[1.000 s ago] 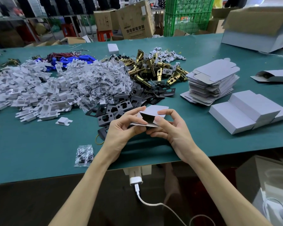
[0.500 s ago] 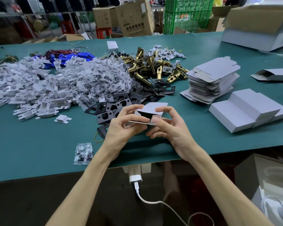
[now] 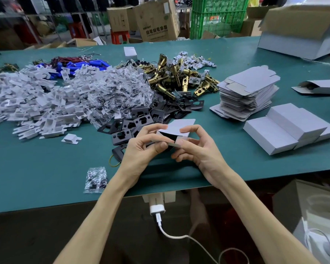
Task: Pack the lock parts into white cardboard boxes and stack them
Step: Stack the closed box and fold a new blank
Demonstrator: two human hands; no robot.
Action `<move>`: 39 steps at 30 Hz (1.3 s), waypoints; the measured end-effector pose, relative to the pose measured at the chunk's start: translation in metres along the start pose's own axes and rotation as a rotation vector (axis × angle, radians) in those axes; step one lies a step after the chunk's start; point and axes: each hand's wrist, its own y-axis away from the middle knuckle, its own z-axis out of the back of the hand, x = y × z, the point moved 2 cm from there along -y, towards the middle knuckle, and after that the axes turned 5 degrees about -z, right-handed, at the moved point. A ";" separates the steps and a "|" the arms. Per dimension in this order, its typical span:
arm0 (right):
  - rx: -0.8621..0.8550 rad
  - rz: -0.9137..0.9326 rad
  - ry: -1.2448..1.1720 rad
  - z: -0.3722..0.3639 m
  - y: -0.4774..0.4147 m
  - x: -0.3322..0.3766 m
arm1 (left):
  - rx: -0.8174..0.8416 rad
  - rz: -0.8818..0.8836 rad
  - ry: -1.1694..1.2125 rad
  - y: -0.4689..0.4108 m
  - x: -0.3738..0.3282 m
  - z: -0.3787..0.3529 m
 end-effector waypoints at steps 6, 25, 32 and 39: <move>0.006 -0.009 -0.011 -0.002 -0.001 0.001 | 0.011 0.023 0.021 0.000 0.004 0.001; -0.113 0.072 0.174 -0.006 0.000 -0.003 | -0.046 0.025 0.060 0.000 0.001 -0.001; -0.055 0.048 0.077 -0.009 0.001 0.003 | -0.091 0.035 0.055 0.000 0.002 0.002; 0.017 0.024 0.095 -0.012 0.002 0.000 | -0.188 0.071 0.104 0.000 -0.002 0.003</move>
